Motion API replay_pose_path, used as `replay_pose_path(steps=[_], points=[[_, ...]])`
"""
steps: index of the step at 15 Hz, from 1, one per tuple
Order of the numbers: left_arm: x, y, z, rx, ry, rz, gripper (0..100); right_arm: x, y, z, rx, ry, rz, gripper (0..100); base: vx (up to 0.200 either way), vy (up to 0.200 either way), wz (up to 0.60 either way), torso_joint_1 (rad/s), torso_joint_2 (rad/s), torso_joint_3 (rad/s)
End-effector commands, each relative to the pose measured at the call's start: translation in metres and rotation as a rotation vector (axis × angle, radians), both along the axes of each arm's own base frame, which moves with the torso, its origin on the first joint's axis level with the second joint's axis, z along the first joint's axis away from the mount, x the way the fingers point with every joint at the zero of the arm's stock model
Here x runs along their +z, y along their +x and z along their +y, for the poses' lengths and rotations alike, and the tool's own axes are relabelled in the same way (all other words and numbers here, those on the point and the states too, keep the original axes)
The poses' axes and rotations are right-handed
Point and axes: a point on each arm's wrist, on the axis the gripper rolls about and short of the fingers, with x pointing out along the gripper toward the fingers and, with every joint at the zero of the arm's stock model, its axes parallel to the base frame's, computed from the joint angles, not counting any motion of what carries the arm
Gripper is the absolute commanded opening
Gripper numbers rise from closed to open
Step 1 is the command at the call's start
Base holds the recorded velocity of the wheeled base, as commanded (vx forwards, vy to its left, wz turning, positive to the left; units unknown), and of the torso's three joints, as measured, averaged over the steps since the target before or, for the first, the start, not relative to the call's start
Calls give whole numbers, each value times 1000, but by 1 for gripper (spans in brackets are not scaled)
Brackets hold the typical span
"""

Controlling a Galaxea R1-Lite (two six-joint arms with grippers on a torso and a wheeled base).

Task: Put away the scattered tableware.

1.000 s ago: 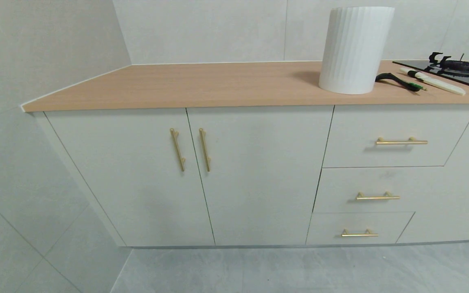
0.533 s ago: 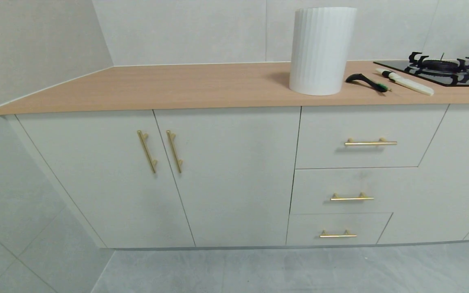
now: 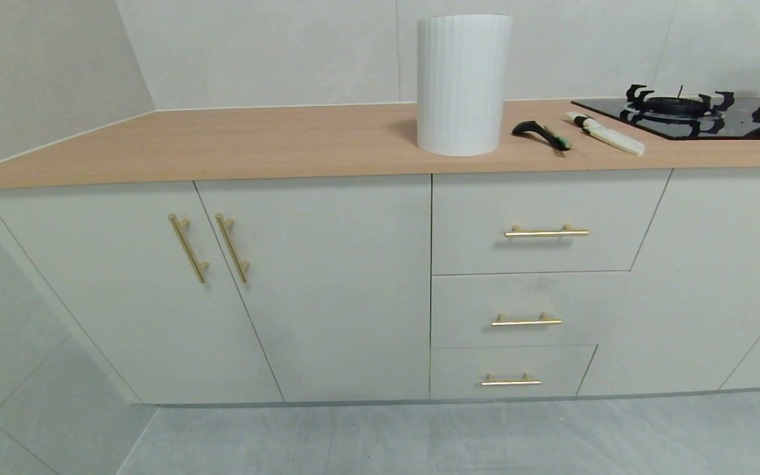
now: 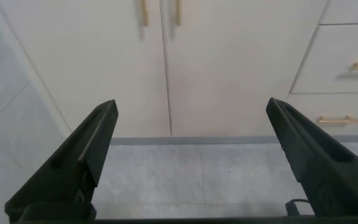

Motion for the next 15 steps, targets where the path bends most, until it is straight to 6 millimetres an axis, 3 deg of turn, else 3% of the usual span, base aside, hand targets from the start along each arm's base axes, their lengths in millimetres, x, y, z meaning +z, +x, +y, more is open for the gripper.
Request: replay_pose_path(steps=[1, 6, 13, 15], points=[[0, 0, 0, 1, 0, 0, 100, 0, 0, 0, 2, -1, 2, 100, 0, 0, 0, 0, 0, 0], [0, 0, 0, 1, 0, 2, 100, 0, 0, 0, 2, -2, 1, 100, 0, 0, 0, 0, 0, 0], [0, 0, 0, -1, 0, 2, 100, 0, 0, 0, 1, 2, 1, 100, 200, 0, 0, 1, 2, 8], [0, 0, 0, -1, 0, 0, 100, 0, 0, 0, 1, 1, 1, 100, 0, 0, 0, 0, 0, 0]])
